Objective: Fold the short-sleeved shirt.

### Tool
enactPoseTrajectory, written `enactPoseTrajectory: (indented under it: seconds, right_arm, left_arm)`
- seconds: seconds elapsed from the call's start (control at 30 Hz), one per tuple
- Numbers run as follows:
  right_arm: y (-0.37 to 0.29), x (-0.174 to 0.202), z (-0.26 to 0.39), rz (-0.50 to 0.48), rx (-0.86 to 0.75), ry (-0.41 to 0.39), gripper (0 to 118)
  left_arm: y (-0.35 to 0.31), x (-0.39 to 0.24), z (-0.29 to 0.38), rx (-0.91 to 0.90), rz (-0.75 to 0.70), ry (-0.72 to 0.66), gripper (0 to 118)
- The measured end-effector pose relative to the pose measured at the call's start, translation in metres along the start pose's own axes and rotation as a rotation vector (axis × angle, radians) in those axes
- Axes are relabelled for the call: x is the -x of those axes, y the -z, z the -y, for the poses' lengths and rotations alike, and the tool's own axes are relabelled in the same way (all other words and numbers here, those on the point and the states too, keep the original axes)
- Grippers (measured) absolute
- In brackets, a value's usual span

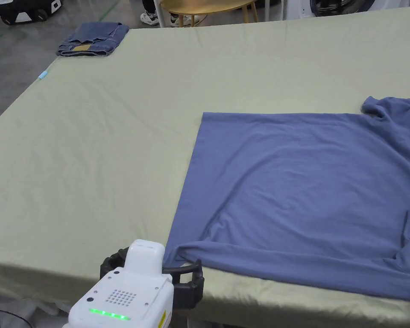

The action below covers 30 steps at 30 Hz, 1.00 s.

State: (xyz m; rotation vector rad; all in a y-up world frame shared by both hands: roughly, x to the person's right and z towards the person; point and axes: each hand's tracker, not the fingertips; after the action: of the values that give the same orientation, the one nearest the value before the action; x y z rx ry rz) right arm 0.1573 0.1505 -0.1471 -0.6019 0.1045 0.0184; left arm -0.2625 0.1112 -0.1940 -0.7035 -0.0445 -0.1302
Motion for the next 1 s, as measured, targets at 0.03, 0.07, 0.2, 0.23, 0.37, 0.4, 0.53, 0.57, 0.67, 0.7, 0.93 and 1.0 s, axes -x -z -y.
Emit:
enactPoseTrajectory:
  seconds: [0.03, 0.07, 0.2, 0.23, 0.37, 0.4, 0.53, 0.57, 0.67, 0.7, 0.93, 1.0]
  right_arm:
    - [0.0, -0.005, 0.002, -0.005, 0.004, 0.008, 0]
    - [0.0, -0.005, 0.001, -0.003, 0.005, 0.009, 0]
    - [-0.006, -0.01, 0.0, 0.006, 0.001, 0.004, 0]
    - [-0.006, -0.012, 0.001, 0.009, 0.002, 0.007, 0]
    - [-0.009, -0.022, 0.008, 0.029, 0.015, 0.031, 0]
    - [-0.01, -0.024, 0.008, 0.034, 0.017, 0.038, 0]
    - [-0.018, -0.034, 0.012, 0.055, 0.023, 0.04, 0]
    - [-0.019, -0.039, 0.016, 0.069, 0.029, 0.035, 0]
    - [-0.024, -0.057, 0.018, 0.137, 0.051, 0.02, 0]
    - [-0.024, -0.063, 0.02, 0.185, 0.051, 0.016, 0]
    - [-0.001, -0.115, 0.016, 0.27, 0.126, 0.03, 88]
    - [0.015, -0.117, 0.016, 0.272, 0.147, 0.006, 88]
  left_arm:
    - [0.007, -0.001, -0.001, 0.028, -0.017, 0.013, 117]
    - [0.014, -0.002, -0.001, 0.05, -0.025, 0.02, 117]
    - [0.024, 0.004, 0.0, 0.101, 0.0, 0.01, 64]
    - [0.024, 0.005, 0.001, 0.096, -0.02, 0.01, 24]
    - [0.022, 0.005, 0.006, 0.118, -0.002, -0.011, 4]
    - [0.017, 0.003, 0.007, 0.098, -0.007, -0.011, 3]
    - [-0.005, 0.001, -0.001, 0.015, 0.001, 0.002, 3]
    - [-0.01, 0.001, -0.003, -0.007, 0.005, -0.005, 3]
    - [-0.017, 0.004, -0.011, -0.026, 0.018, -0.033, 3]
    - [-0.018, 0.005, -0.012, -0.029, 0.023, -0.047, 3]
    - [-0.02, -0.001, -0.029, -0.007, 0.033, -0.067, 3]
    - [-0.021, -0.004, -0.03, -0.007, 0.027, -0.054, 3]
